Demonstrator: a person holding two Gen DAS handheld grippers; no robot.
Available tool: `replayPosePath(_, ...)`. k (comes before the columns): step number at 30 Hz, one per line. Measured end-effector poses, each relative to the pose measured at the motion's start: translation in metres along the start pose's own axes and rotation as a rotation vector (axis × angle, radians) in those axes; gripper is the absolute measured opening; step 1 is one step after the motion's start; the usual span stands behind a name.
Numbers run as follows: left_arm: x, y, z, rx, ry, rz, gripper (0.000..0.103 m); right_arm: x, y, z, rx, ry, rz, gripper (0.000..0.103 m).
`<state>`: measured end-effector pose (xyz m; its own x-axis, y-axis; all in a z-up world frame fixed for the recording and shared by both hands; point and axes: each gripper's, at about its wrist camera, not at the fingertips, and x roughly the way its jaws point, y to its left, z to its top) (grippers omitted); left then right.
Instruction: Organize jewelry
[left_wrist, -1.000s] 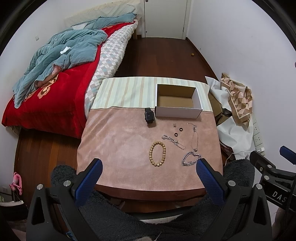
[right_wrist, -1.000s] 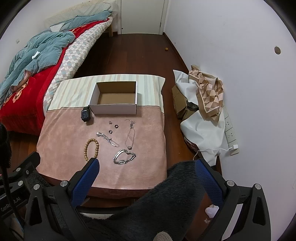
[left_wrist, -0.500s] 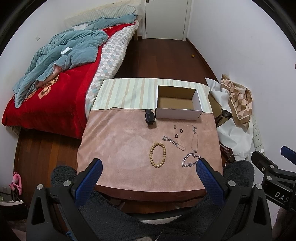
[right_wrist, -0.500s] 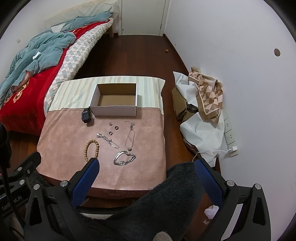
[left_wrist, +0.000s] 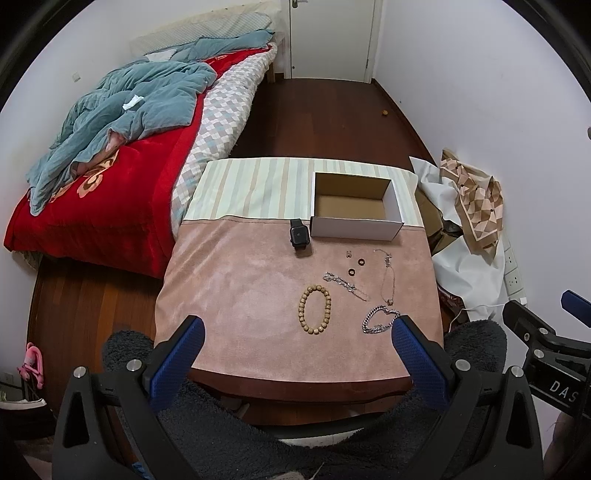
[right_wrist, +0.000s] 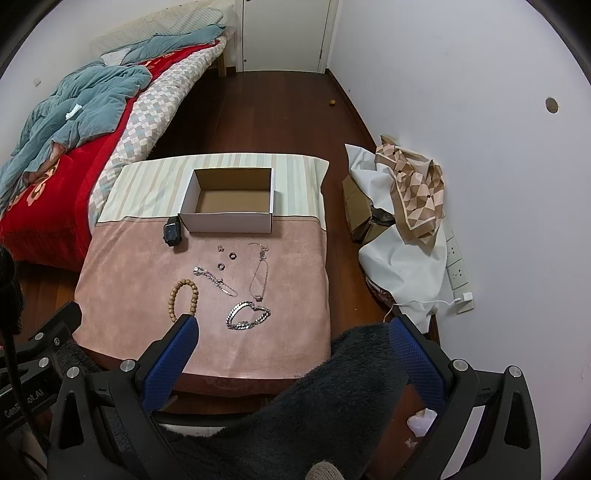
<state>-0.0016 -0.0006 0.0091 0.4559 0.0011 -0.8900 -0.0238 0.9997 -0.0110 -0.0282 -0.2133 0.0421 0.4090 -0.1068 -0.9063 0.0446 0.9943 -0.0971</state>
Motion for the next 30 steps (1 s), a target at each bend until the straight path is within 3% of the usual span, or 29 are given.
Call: replayPosePath(30, -0.011, -0.001, 0.003, -0.005, -0.021, -0.014, 0.103, -0.01, 0.002, 0.002, 0.0, -0.011, 0.003, 0.103)
